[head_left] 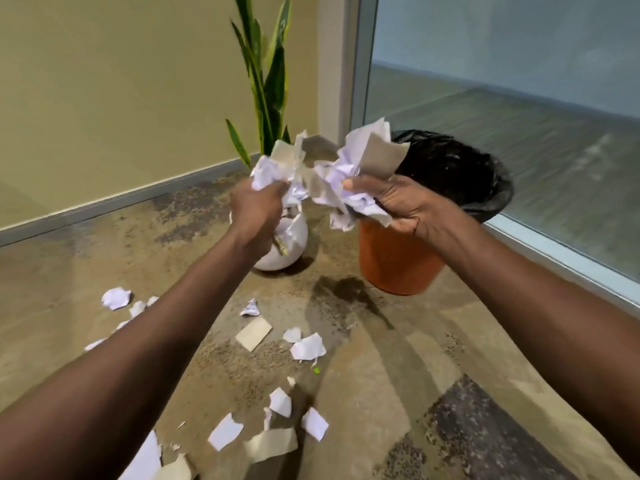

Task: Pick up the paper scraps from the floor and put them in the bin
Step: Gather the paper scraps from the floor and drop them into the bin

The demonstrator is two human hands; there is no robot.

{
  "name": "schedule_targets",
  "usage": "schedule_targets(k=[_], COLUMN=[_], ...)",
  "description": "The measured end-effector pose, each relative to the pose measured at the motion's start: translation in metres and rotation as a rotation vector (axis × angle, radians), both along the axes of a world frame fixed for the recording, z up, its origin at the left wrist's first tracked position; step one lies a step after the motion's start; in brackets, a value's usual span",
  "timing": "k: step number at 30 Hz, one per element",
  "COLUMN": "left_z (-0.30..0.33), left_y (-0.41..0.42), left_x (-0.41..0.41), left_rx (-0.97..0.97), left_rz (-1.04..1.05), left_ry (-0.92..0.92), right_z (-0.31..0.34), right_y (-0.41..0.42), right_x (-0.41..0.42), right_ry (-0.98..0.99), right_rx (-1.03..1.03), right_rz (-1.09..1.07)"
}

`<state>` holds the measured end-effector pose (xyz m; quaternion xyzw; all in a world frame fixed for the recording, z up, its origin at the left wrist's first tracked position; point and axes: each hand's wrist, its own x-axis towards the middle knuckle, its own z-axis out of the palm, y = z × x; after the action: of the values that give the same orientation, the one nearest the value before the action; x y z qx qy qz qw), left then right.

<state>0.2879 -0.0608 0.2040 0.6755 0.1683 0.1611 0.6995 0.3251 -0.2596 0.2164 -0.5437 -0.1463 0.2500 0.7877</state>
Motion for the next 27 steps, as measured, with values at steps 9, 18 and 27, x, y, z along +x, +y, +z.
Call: schedule_targets(k=[9,18,27], left_z=[0.049,0.056,0.003], left_y=[-0.116,-0.145,-0.079], left_x=[0.113,0.123,0.078], left_rx=[0.005,-0.337,-0.305], left_rz=[-0.336,-0.788,-0.344], left_ry=[0.112,0.287,-0.012], right_z=[0.032,0.024,0.007], right_y=[-0.086,-0.100,-0.041], right_x=[0.054,0.073,0.028], right_ry=[0.315,0.261,-0.197], right_rx=[0.041,-0.385,-0.307], right_rz=[-0.472,-0.591,-0.724])
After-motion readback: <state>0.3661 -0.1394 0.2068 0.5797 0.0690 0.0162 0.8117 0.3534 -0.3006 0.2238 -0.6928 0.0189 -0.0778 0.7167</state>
